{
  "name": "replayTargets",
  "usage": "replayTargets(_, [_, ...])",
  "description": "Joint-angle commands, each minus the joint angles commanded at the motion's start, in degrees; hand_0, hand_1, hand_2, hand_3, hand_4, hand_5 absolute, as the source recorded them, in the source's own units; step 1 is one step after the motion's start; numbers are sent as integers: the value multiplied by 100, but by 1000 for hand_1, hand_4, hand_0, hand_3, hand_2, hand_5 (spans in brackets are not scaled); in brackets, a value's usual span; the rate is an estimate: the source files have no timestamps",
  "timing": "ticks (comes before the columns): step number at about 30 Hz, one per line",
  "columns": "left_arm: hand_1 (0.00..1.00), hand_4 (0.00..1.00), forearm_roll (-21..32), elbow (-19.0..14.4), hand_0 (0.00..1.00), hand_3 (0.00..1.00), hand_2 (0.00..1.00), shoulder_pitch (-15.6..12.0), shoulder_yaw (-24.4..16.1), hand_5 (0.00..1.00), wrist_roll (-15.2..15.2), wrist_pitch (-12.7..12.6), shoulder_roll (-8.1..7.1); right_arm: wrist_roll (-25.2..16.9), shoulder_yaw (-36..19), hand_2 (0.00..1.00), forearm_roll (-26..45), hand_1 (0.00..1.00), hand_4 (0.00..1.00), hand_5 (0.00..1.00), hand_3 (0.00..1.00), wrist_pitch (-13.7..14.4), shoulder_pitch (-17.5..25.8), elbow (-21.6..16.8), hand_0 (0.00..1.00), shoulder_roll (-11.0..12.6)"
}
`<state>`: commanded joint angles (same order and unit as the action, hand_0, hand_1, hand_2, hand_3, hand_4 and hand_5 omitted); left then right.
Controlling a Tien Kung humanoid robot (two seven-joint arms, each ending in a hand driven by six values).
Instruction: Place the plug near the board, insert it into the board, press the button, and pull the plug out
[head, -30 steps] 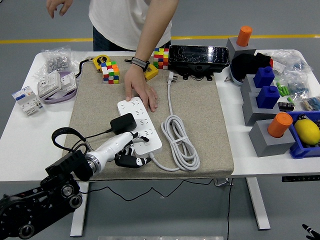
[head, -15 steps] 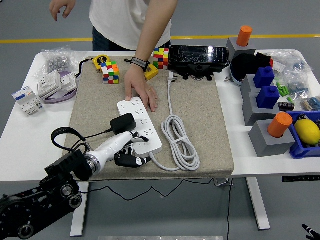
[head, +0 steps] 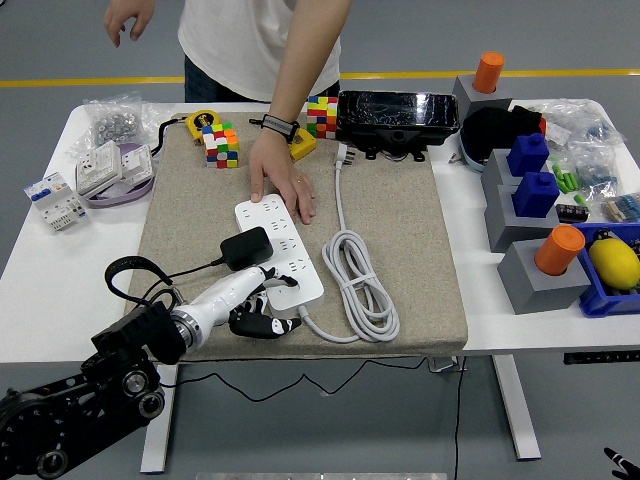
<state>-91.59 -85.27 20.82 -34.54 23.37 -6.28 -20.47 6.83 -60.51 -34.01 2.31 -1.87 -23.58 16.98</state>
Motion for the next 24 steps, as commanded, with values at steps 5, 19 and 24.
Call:
replayTargets(5, [75,814,-21,-39,72,735,144,3,-16,363,-18,-11,-5,2,4,675,0,662,971,493,602,0,-1,3,566,5])
replayTargets(19, [89,818,402,-23,112,643,163,-43,-131,368,-1693,-1280,3,-3,-10,676,-6,663,972,494,603,3,1,-5,569,-8])
replayTargets(24, [189,820,606,179,223,604,316,-23,-169,358,-2334,-1866,57,-2,2,675,0,664,972,493,603,0,11,3,569,-12])
